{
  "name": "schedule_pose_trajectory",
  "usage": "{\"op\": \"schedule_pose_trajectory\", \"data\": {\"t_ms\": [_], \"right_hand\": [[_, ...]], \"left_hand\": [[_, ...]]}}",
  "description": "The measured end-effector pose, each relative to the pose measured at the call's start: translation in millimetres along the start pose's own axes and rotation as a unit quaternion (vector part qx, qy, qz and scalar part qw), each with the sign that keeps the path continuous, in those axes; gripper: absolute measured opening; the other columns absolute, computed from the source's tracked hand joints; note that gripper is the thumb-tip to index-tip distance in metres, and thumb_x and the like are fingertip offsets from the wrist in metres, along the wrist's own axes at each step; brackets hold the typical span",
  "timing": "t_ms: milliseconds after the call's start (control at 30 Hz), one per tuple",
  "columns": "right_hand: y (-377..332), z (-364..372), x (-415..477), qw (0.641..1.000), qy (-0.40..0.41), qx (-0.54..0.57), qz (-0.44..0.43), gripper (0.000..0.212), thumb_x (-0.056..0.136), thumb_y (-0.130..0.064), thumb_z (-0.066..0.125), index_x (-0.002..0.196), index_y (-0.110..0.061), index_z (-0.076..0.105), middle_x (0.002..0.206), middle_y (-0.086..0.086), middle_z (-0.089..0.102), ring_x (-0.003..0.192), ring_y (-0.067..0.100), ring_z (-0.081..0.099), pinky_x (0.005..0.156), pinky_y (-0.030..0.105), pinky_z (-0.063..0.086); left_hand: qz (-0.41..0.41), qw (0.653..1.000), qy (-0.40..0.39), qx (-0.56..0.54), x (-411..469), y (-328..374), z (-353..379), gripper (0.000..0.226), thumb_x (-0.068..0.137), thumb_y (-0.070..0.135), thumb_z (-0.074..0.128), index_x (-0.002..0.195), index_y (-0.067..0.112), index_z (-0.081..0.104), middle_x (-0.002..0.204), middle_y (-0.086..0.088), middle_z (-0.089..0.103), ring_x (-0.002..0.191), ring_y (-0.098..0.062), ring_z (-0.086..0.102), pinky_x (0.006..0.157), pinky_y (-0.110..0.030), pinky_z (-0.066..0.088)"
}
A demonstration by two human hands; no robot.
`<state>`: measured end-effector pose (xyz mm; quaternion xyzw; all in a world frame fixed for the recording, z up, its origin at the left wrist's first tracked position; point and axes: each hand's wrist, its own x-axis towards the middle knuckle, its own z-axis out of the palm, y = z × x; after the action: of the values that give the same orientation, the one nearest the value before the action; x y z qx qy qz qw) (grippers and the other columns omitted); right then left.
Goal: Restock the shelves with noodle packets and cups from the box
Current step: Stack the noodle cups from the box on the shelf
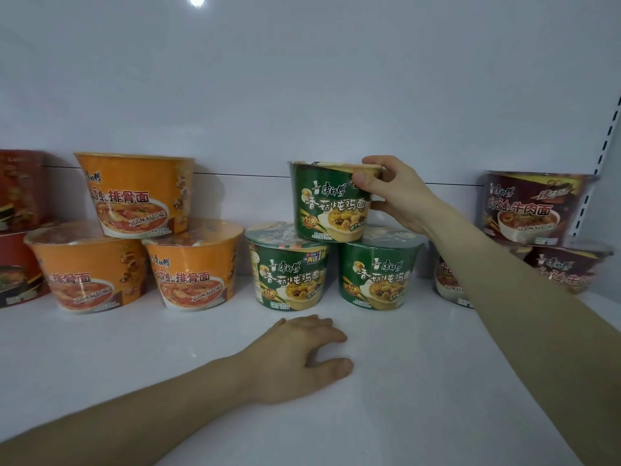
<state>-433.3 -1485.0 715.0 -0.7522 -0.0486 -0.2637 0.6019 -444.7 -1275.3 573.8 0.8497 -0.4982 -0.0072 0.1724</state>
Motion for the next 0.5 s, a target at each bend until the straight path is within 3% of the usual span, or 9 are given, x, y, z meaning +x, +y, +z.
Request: {"op": "schedule_pose_trajectory", "data": {"t_ms": [167, 267, 500], "right_hand": [[-1.4, -4.8, 1.2, 0.999, -0.028, -0.022, 0.018, 0.047, 0.086, -0.016, 0.061, 0.129, -0.013, 0.042, 0.122, 0.011, 0.046, 0.103, 0.021, 0.055, 0.09, 0.037, 0.048], [-2.0, -3.5, -0.6, 0.999, -0.033, -0.034, 0.021, 0.052, 0.087, -0.019, 0.06, 0.134, -0.016, 0.038, 0.129, 0.011, 0.043, 0.107, 0.019, 0.053, 0.098, 0.04, 0.045], [-2.1, 1.7, -3.2, 0.999, -0.004, 0.02, 0.028, 0.071, 0.086, -0.013, 0.061, 0.145, -0.014, 0.02, 0.135, 0.013, 0.043, 0.094, 0.011, 0.058, 0.099, 0.042, 0.043]], "left_hand": [[-0.006, 1.0, -0.002, -0.004, -0.9, 1.8, -0.5, 0.081, 0.068, 0.076, 0.025, 0.135, 0.033, 0.042, 0.15, 0.006, 0.031, 0.141, -0.004, 0.017, 0.115, -0.031, 0.02], [-0.006, 1.0, -0.005, 0.002, -1.0, 2.1, -1.2, 0.063, 0.083, 0.065, 0.04, 0.136, 0.032, 0.04, 0.151, 0.005, 0.029, 0.141, -0.004, 0.016, 0.115, -0.03, 0.018], [-0.002, 1.0, -0.011, 0.015, -1.9, 3.6, -1.2, 0.052, 0.092, 0.052, 0.041, 0.138, 0.03, 0.039, 0.152, 0.004, 0.028, 0.141, -0.007, 0.016, 0.115, -0.029, 0.018]]}}
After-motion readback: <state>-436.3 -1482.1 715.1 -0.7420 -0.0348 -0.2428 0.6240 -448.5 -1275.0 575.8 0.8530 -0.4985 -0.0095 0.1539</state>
